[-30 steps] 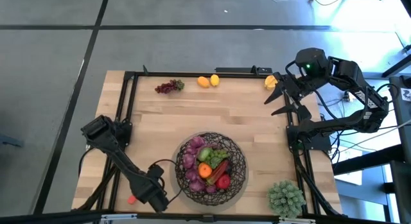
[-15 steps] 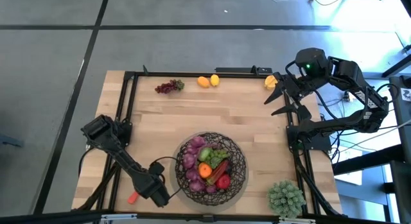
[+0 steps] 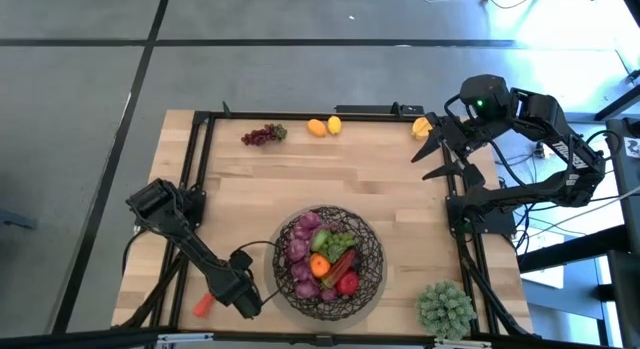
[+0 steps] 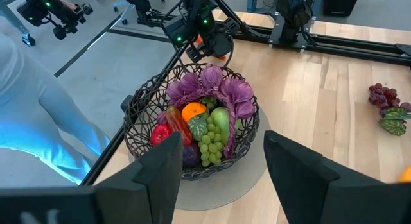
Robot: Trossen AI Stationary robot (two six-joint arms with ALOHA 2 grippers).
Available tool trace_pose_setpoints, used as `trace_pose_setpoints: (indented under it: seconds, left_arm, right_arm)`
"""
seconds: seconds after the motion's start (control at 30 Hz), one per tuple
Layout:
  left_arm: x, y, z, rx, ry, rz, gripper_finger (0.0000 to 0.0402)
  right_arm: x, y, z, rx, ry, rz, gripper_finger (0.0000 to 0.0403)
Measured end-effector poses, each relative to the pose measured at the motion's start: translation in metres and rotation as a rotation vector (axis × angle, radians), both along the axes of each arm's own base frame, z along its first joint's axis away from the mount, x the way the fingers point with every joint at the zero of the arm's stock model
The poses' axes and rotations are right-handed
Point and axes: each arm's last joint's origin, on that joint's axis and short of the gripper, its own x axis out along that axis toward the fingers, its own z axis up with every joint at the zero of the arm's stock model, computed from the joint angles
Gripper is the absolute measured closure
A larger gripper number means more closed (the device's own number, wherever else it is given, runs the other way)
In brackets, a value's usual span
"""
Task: Build produce basket
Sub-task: Put the carrot into the mesh basket
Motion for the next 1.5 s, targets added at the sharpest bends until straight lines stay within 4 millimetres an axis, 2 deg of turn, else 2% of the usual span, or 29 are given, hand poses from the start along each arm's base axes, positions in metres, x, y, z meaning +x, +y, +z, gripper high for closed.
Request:
trace_pose_setpoints:
  seconds: [0.27,0.43,0.53,0.67,0.9,1.17,1.33,1.5]
  left_arm:
    - [0.001,-0.001,-0.009,-0.064,-0.05,-0.002,0.0315]
    - [0.002,-0.001,-0.01,-0.088,-0.053,-0.073,0.0317]
    - [0.003,0.0,-0.01,-0.104,-0.044,-0.107,0.0336]
    - [0.004,0.0,-0.011,-0.126,-0.034,-0.129,0.0388]
    - [0.004,0.003,-0.003,-0.162,-0.034,-0.119,0.0397]
    - [-0.004,0.007,0.043,-0.189,-0.085,-0.057,0.04]
    - [-0.014,0.014,0.072,-0.159,-0.057,-0.054,0.0401]
    - [-0.015,0.019,0.101,-0.125,-0.028,-0.05,0.0401]
  right_arm:
    - [0.0,0.0,0.0,0.019,0.008,-0.012,0.0192]
    - [0.0,0.0,0.0,0.018,0.007,-0.012,0.0192]
    - [0.001,0.0,0.001,0.015,0.001,-0.013,0.0192]
    - [0.001,0.0,0.001,0.015,0.001,-0.012,0.0192]
    - [0.001,0.0,0.001,0.016,0.001,-0.013,0.0192]
    - [0.001,0.0,0.001,0.015,0.001,-0.013,0.0192]
    - [0.001,0.0,0.001,0.015,0.002,-0.013,0.0192]
    - [0.001,0.0,0.001,0.015,0.002,-0.013,0.0192]
